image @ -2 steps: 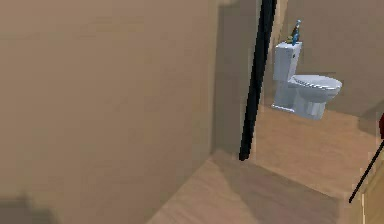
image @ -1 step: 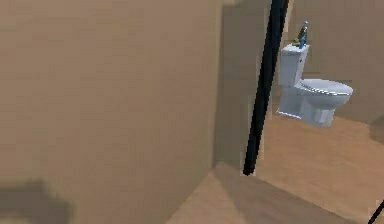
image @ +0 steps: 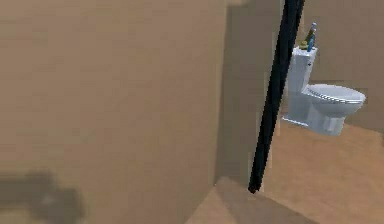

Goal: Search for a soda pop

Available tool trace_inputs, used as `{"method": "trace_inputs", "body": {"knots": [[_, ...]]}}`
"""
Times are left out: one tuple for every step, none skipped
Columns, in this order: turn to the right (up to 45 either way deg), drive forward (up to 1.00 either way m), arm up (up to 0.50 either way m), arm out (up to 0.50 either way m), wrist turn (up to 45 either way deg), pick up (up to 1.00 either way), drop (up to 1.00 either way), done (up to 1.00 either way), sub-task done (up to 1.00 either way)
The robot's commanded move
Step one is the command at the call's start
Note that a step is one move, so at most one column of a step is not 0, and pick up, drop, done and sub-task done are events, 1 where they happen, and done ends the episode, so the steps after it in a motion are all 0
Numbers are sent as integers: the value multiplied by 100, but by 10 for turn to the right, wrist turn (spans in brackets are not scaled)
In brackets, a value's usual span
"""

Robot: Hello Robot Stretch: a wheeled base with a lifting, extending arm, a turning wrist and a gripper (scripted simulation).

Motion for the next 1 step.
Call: {"method": "trace_inputs", "body": {"knots": [[450,0,0,0,0,0,0,0,0]]}}
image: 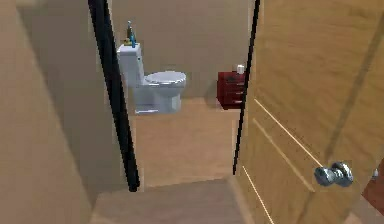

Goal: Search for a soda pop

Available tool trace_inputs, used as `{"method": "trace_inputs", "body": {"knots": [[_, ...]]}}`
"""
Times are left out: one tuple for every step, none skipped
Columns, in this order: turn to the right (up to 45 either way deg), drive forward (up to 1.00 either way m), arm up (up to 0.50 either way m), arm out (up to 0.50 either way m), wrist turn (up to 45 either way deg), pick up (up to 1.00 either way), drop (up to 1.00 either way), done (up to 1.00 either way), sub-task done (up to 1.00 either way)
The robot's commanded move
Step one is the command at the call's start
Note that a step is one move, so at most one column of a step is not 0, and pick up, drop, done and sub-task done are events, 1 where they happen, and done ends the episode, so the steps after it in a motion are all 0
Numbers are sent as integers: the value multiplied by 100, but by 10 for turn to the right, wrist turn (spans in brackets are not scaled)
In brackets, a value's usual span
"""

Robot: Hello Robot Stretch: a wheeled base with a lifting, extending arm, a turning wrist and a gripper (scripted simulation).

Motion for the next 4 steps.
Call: {"method": "trace_inputs", "body": {"knots": [[0,100,0,0,0,0,0,0,0],[60,0,0,0,0,0,0,0,0],[0,50,0,0,0,0,0,0,0],[-90,0,0,0,0,0,0,0,0]]}}
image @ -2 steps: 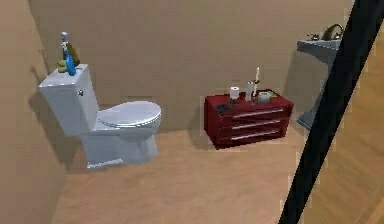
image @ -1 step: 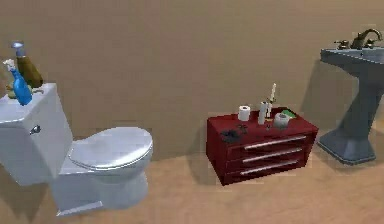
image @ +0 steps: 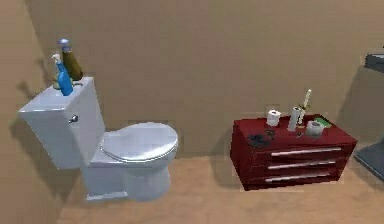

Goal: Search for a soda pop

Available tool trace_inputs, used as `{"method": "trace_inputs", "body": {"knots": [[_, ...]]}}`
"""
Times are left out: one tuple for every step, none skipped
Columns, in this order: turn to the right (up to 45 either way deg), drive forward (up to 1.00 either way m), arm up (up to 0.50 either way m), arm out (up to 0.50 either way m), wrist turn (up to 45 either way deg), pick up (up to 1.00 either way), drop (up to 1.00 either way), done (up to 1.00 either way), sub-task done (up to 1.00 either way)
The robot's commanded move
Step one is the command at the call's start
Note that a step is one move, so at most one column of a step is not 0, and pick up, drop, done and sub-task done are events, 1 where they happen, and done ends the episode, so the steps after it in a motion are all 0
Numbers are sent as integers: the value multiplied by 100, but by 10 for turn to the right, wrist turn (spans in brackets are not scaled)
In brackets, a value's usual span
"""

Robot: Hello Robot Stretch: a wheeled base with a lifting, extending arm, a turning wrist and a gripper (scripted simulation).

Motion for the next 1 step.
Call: {"method": "trace_inputs", "body": {"knots": [[0,15,0,0,0,0,0,0,0]]}}
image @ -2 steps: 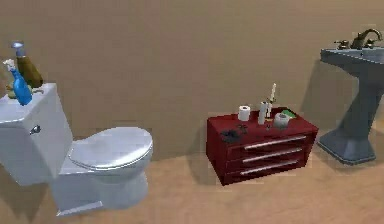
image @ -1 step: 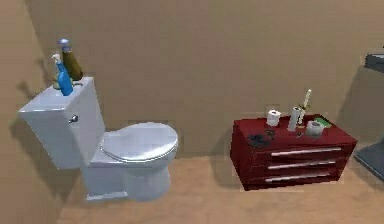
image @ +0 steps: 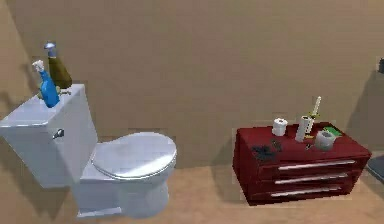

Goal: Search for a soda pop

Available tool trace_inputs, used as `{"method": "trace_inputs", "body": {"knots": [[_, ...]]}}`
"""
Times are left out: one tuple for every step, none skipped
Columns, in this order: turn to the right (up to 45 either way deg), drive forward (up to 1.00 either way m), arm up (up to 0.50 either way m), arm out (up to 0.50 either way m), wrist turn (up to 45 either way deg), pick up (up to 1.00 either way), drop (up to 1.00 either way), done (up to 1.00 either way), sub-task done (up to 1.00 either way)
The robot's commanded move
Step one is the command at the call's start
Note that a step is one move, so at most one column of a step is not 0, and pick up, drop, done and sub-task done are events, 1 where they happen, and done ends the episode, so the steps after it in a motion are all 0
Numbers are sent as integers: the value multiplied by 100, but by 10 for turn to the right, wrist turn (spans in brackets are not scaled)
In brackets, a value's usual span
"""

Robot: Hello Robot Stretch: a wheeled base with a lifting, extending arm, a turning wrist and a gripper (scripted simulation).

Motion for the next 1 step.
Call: {"method": "trace_inputs", "body": {"knots": [[450,0,0,0,0,0,0,0,0]]}}
